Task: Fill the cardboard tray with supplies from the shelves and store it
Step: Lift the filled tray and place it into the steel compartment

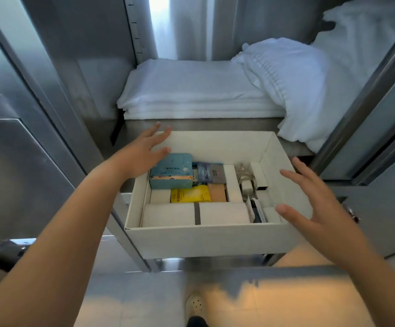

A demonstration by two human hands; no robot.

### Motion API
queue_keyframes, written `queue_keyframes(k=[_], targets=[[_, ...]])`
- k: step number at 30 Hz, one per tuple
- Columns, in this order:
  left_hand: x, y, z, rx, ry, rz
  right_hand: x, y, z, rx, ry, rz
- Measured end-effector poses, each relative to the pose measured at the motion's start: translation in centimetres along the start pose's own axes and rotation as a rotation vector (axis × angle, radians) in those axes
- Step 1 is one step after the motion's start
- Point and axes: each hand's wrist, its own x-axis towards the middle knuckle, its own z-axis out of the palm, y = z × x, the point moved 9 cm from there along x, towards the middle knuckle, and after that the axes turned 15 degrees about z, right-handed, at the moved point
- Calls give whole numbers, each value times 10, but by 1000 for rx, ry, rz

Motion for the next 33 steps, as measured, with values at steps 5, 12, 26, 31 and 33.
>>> queue_keyframes(k=[5,12,26,31,33], targets=[[0,-5,-1,4,7,-2,-29,15,10,164,16,141],[0,1,1,-66,52,4,-32,21,13,317,116,229],[-78,35,-9,-285,299,14,-35,28,20,314,127,287],[-139,54,22,-451,273,-7,-39,30,21,356,171,267],[-160,61,36,-469,284,-11,-39,31,21,368,190,262]])
